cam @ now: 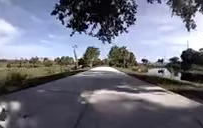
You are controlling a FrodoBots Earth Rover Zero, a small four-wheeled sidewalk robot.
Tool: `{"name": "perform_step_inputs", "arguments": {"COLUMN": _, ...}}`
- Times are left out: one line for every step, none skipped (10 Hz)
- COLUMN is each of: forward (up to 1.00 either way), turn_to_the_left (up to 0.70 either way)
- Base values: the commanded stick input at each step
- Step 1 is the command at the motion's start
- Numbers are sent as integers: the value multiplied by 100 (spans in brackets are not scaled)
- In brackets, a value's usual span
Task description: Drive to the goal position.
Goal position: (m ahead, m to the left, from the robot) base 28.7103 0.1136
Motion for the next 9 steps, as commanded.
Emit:
{"name": "perform_step_inputs", "arguments": {"forward": 85, "turn_to_the_left": -27}}
{"name": "perform_step_inputs", "arguments": {"forward": 85, "turn_to_the_left": -25}}
{"name": "perform_step_inputs", "arguments": {"forward": 85, "turn_to_the_left": -6}}
{"name": "perform_step_inputs", "arguments": {"forward": 85, "turn_to_the_left": -26}}
{"name": "perform_step_inputs", "arguments": {"forward": 85, "turn_to_the_left": -33}}
{"name": "perform_step_inputs", "arguments": {"forward": 85, "turn_to_the_left": -10}}
{"name": "perform_step_inputs", "arguments": {"forward": 85, "turn_to_the_left": 0}}
{"name": "perform_step_inputs", "arguments": {"forward": 85, "turn_to_the_left": 0}}
{"name": "perform_step_inputs", "arguments": {"forward": 85, "turn_to_the_left": 0}}
